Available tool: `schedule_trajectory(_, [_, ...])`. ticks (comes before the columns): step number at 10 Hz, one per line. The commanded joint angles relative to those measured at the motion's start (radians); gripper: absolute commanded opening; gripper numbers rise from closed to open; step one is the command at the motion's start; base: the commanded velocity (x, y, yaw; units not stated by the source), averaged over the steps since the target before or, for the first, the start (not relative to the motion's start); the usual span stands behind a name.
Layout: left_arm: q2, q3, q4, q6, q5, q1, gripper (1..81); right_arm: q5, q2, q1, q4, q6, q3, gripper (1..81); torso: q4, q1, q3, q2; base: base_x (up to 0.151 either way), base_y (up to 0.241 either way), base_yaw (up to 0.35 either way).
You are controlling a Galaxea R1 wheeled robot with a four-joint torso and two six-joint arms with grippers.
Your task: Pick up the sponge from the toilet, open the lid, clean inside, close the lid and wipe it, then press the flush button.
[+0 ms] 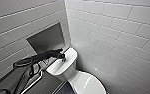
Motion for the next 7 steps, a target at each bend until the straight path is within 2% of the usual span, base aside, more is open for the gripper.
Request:
schedule_trajectory(1, [-0.013,-0.03,0.028,0.011,0.027,-0.184,1.0,-0.09,0.002,-0.019,-0.009,-0.003,0.019,1.0,0.0,0.0,0.0,0.0,0.0,0.0,0.0])
schedule_trajectory(7, [0.006,-0.059,0.062,0.011,0.019,-0.119,1.0,-0.09,0.008,-0.016,-0.011,-0.003,0.017,1.0,0.0,0.0,0.0,0.0,0.0,0.0,0.0])
